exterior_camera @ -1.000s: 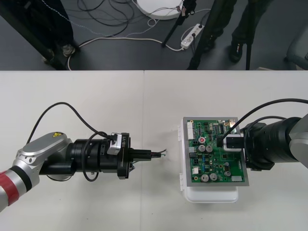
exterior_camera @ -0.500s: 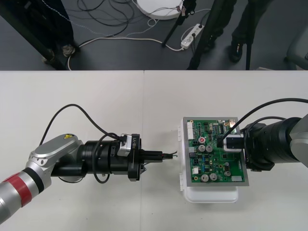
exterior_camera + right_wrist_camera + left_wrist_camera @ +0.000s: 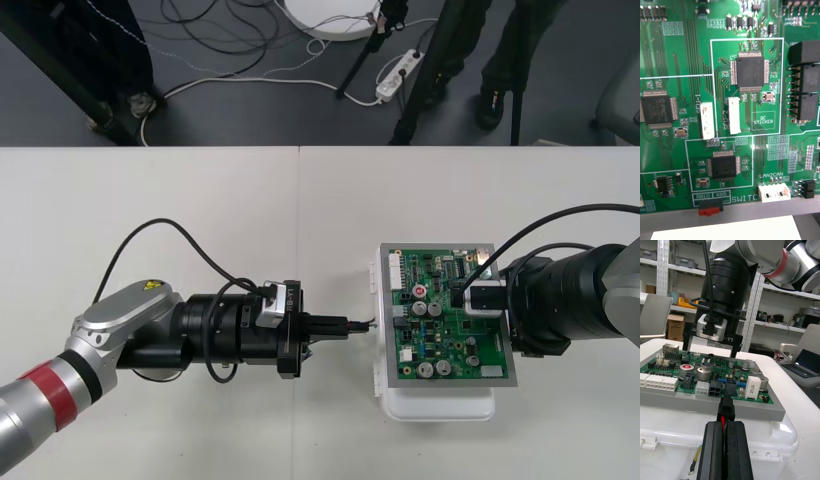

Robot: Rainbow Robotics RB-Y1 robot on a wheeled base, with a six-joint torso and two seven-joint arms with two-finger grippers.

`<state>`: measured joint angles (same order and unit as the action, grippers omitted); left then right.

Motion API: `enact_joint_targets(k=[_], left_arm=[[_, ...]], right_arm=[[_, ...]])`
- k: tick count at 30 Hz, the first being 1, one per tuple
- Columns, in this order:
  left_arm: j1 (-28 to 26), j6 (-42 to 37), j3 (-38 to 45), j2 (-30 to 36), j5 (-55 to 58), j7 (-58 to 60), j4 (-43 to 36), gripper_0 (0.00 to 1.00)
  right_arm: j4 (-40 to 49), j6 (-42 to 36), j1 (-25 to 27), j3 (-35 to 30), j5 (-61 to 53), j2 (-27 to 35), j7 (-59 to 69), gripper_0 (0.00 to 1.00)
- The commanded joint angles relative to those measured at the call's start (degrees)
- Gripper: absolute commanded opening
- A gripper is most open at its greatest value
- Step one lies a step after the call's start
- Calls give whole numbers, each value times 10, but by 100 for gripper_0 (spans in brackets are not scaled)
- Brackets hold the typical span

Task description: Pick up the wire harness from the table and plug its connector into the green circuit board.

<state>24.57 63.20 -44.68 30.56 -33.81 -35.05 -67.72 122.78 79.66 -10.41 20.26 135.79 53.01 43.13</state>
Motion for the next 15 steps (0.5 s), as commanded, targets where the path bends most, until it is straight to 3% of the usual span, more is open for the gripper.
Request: enact_joint_targets(k=[1, 15], left_arm=[[6, -34, 16, -20, -5, -52, -16, 0], [9, -59, 16, -39, -19, -51, -16, 0]], right_arm=[[3, 8, -15, 5, -11, 20, -20, 100], [3, 32, -15, 6, -25, 22, -20, 100]])
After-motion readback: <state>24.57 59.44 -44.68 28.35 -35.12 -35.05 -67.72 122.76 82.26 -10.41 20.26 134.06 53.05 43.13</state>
